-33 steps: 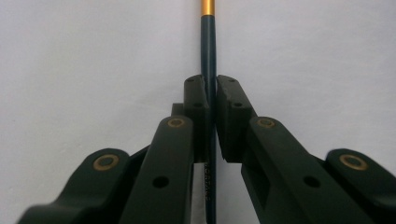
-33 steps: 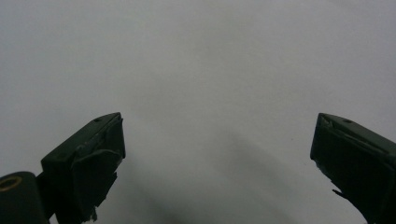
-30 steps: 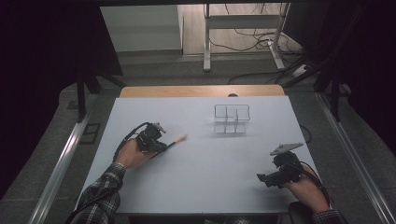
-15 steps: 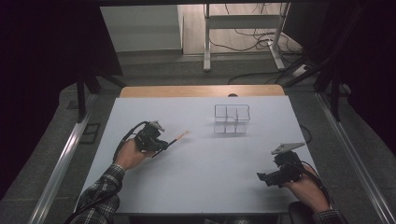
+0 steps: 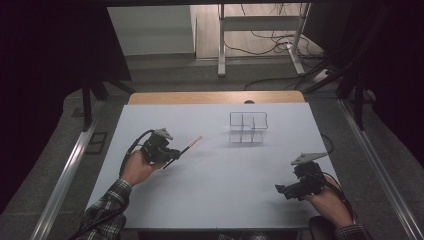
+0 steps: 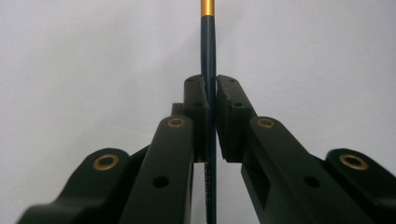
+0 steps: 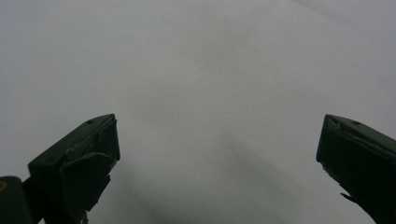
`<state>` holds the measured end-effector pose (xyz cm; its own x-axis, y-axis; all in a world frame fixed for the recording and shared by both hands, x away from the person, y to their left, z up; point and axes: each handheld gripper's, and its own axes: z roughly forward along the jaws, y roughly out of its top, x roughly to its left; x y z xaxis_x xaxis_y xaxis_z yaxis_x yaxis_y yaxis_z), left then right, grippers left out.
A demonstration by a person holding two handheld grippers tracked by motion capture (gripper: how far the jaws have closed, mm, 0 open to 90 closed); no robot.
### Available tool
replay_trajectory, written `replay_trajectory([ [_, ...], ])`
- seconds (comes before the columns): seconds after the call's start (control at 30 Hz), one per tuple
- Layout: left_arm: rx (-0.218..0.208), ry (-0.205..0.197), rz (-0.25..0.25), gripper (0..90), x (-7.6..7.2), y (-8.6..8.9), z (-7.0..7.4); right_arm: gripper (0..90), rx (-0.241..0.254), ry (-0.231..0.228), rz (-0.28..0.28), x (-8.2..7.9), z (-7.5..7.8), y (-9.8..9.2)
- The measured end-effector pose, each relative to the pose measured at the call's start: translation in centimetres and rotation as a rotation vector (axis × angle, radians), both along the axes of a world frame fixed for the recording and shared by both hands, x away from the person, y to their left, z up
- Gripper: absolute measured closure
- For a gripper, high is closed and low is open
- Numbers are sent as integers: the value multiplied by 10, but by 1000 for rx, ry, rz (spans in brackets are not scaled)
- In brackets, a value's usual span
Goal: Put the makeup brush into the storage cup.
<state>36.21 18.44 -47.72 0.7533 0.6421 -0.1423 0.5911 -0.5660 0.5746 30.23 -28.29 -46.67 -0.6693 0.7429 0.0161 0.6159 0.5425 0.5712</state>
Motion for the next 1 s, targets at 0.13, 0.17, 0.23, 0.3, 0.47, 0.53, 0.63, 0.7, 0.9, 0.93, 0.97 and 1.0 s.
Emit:
replay_trajectory([
  [0.13, -12, -11, 2, 836, -5, 1, 3, 0, -1, -1, 0, 0, 0, 0],
  [0.17, -17, -14, 4, 836, -7, 1, 4, 0, -2, -2, 0, 0, 0, 0],
  [0.23, -32, -23, 7, 836, -11, 2, 7, 0, -1, -1, -1, 0, 0, 0],
  [0.3, -44, -31, 9, 836, -14, 3, 9, 0, 1, -2, -2, 0, 1, 0],
  [0.47, -76, -49, 13, 835, -25, 3, 14, 0, 7, -11, 1, 0, 2, 0],
  [0.53, -90, -58, 13, 835, -30, 3, 16, 0, 8, -11, 2, 0, 2, 0],
  [0.63, -106, -80, 13, 836, -38, 4, 20, 0, 10, -13, 0, -1, 3, 0],
  [0.7, -109, -85, 13, 835, -40, 4, 21, 0, 11, -15, -1, -1, 3, 0],
  [0.9, -132, -120, 13, 836, -54, 5, 26, 0, 14, -24, 0, -1, 3, 0],
  [0.93, -132, -120, 13, 835, -54, 5, 26, 0, 14, -24, 0, -1, 3, 0],
  [0.97, -135, -124, 14, 835, -55, 5, 27, 0, 18, -25, 1, -1, 3, 0],
  [1.0, -137, -125, 13, 835, -57, 5, 27, 0, 18, -25, 1, -1, 3, 0],
])
